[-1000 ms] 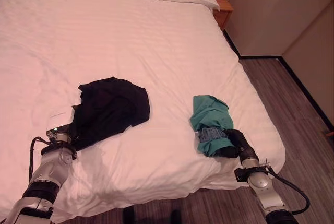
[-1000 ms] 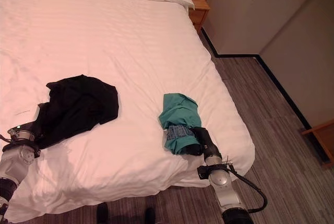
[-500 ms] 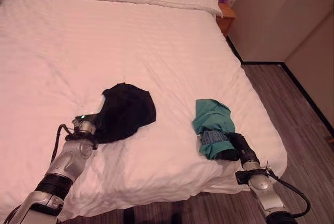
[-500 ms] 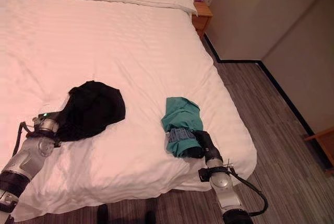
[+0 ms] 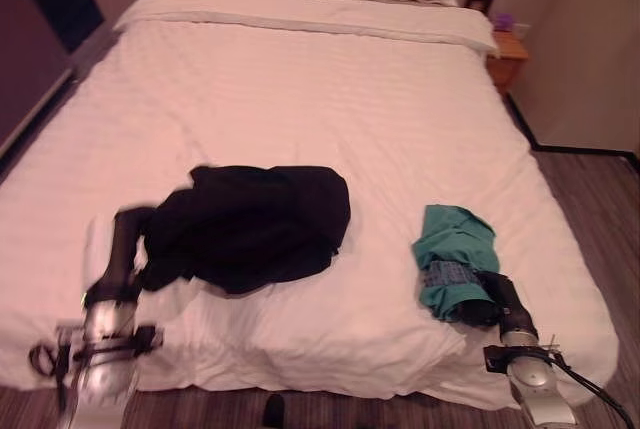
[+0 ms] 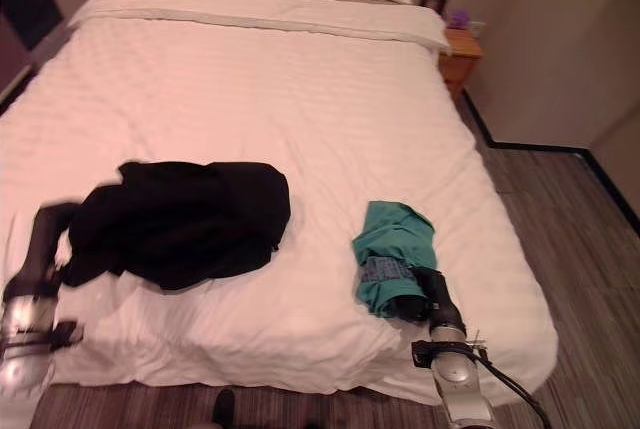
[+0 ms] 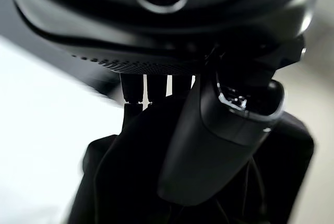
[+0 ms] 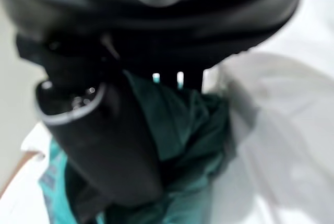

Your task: Pick up bed clothes into laundry basket.

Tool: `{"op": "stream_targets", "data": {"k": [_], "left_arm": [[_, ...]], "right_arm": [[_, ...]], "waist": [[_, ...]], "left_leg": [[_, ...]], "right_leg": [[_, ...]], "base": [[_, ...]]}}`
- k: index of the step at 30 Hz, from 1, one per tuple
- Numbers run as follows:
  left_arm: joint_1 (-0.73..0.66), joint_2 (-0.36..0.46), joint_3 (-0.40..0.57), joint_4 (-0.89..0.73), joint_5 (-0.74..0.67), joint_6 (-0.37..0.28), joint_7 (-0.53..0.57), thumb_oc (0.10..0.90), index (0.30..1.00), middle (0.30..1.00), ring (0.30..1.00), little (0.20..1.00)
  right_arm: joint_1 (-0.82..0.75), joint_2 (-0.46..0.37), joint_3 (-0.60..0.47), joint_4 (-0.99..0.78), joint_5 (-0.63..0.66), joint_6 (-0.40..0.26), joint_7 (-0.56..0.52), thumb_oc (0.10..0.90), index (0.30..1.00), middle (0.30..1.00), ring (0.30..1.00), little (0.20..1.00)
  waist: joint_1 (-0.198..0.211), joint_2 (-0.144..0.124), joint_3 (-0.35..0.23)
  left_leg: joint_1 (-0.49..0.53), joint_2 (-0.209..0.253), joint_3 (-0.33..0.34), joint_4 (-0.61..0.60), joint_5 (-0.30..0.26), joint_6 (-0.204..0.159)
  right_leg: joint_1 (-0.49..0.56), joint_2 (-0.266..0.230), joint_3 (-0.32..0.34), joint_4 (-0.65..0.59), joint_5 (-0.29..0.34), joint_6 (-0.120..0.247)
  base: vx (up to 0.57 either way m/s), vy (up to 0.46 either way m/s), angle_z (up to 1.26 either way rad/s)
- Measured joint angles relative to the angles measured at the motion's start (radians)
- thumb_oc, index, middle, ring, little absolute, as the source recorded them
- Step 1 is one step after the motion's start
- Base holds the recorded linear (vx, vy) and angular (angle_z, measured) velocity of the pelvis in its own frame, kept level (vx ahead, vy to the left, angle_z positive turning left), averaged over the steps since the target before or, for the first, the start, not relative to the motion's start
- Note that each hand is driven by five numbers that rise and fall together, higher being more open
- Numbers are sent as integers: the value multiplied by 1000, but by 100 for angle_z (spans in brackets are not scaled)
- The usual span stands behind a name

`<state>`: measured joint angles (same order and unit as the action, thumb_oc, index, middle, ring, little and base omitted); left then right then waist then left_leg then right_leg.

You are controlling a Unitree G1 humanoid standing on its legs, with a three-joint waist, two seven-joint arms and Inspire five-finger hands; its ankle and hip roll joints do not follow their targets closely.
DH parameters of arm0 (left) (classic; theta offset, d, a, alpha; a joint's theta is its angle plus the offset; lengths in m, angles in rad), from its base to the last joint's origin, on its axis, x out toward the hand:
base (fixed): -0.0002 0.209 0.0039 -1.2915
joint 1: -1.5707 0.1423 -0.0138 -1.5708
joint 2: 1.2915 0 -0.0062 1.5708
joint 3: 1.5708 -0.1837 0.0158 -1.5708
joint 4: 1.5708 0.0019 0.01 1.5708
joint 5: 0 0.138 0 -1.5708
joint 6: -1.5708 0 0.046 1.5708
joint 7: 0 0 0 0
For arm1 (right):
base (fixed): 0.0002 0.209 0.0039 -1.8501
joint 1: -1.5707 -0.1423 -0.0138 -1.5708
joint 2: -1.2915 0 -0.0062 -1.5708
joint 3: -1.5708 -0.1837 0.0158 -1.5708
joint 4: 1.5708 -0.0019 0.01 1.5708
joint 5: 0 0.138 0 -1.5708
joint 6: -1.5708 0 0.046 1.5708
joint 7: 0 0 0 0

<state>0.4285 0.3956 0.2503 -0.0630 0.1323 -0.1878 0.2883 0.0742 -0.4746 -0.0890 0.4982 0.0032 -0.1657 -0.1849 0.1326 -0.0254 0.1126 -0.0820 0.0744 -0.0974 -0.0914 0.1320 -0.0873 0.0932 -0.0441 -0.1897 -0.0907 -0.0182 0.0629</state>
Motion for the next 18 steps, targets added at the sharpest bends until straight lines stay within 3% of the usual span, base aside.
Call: {"op": "stream_targets", "data": {"k": [3, 4, 5, 6, 7, 8, 9, 10, 11, 13, 15, 16, 17, 18], "left_arm": [[10, -34, -4, 127, -61, 18, -5, 400, 300, 300, 300, 300], [-2, -28, -2, 174, -79, 18, -11, 400, 300, 300, 300, 300], [-8, -26, -1, 202, -91, 20, -14, 400, 300, 300, 300, 300], [-11, -30, -6, 234, -105, 27, -24, 400, 300, 300, 300, 300], [-15, -43, -25, 247, -113, 27, -40, 400, 300, 300, 300, 300], [-17, -52, -36, 246, -114, 26, -41, 400, 300, 300, 300, 300], [-36, -62, -70, 254, -123, 16, -41, 400, 300, 300, 300, 300], [-60, -70, -84, 259, -132, 16, -40, 400, 300, 300, 300, 300], [-76, -72, -103, 248, -132, 16, -45, 400, 300, 300, 300, 300], [-105, -62, -110, 227, -132, 15, -48, 400, 300, 300, 300, 300], [-146, -37, -121, 216, -131, 14, -45, 400, 300, 300, 300, 300], [-147, -27, -114, 215, -129, 15, -42, 400, 300, 300, 300, 300], [-149, 13, -128, 218, -116, 22, -44, 400, 300, 300, 300, 300], [-158, 14, -133, 209, -101, 22, -44, 400, 300, 300, 300, 300]], "right_arm": [[16, -39, -26, 4, -2, 6, -22, 400, 300, 300, 300, 300], [11, -38, -28, -4, -6, 18, -34, 400, 300, 300, 300, 300], [5, -31, -29, -2, -16, 26, -39, 400, 300, 300, 300, 300], [-16, -25, -39, -11, -26, 42, -40, 400, 300, 300, 300, 300], [-12, -38, -49, -28, -33, 48, -42, 400, 300, 300, 300, 300], [-10, -39, -61, -37, -36, 51, -43, 400, 300, 300, 300, 300], [11, -52, -80, -44, -37, 53, -55, 400, 300, 300, 300, 300], [-1, -68, -86, -46, -39, 51, -61, 400, 300, 300, 300, 300], [-14, -88, -99, -45, -41, 60, -63, 400, 300, 300, 300, 300], [-26, -99, -106, -44, -53, 75, -58, 400, 300, 300, 300, 300], [-13, -60, -115, -91, -90, 76, -60, 400, 300, 300, 300, 300], [-11, -32, -100, -114, -103, 76, -57, 400, 300, 300, 300, 300], [37, 14, -56, -147, -128, 78, -45, 400, 300, 300, 300, 300], [60, 33, -54, -168, -144, 83, -39, 400, 300, 300, 300, 300]], "waist": [[35, 8, 16], [49, -46, 33], [51, -74, 44], [45, -95, 54], [34, -67, 60], [26, -44, 58], [0, -23, 62], [-7, 5, 65], [-29, 25, 68], [-57, 23, 69], [-75, -23, 68], [-75, -49, 67], [-112, -93, 69], [-131, -95, 75]], "left_leg": [[-44, 15, -22, -5, -29, -8], [-60, 2, -11, 21, -64, -43], [-82, -11, -22, 92, -61, -43], [-101, 0, -80, 246, -106, -90], [-65, 53, -137, 331, -155, -138], [-37, 76, -158, 339, -172, -175], [33, 126, -186, 297, -188, -185], [43, 132, -205, 304, -208, -159], [90, 134, -220, 208, -207, -153], [135, 125, -204, 120, -229, -121], [154, 69, -154, 81, -260, -65], [152, 40, -126, 96, -265, -52], [143, -20, -99, 148, -274, -8], [125, -35, -89, 186, -282, 7]], "right_leg": [[-21, 10, -57, 2, 17, -32], [-47, -28, -69, -1, 28, -50], [-59, -51, -67, -1, 34, -58], [-72, -71, -67, 2, 53, -59], [-63, -64, -66, 3, 63, -45], [-62, -58, -77, 6, 64, -38], [-71, -67, -77, 22, 73, -23], [-89, -78, -79, 56, 61, -16], [-109, -89, -78, 85, 64, 12], [-129, -117, -59, 98, 78, 48], [-173, -176, -17, 95, 124, 87], [-191, -196, 6, 97, 148, 85], [-195, -237, 5, 99, 214, 73], [-202, -248, 8, 113, 262, 82]], "base": [[-391, 92, 50], [-268, 159, 22], [-263, 207, 14], [-172, 148, 10], [-292, 295, 13], [-270, 306, 26], [-271, 308, 29], [-281, 281, 34], [-200, 188, 16], [-373, 330, -5], [-325, 260, -49], [-485, 273, -85], [-640, 357, -65], [-651, 339, -48]]}}
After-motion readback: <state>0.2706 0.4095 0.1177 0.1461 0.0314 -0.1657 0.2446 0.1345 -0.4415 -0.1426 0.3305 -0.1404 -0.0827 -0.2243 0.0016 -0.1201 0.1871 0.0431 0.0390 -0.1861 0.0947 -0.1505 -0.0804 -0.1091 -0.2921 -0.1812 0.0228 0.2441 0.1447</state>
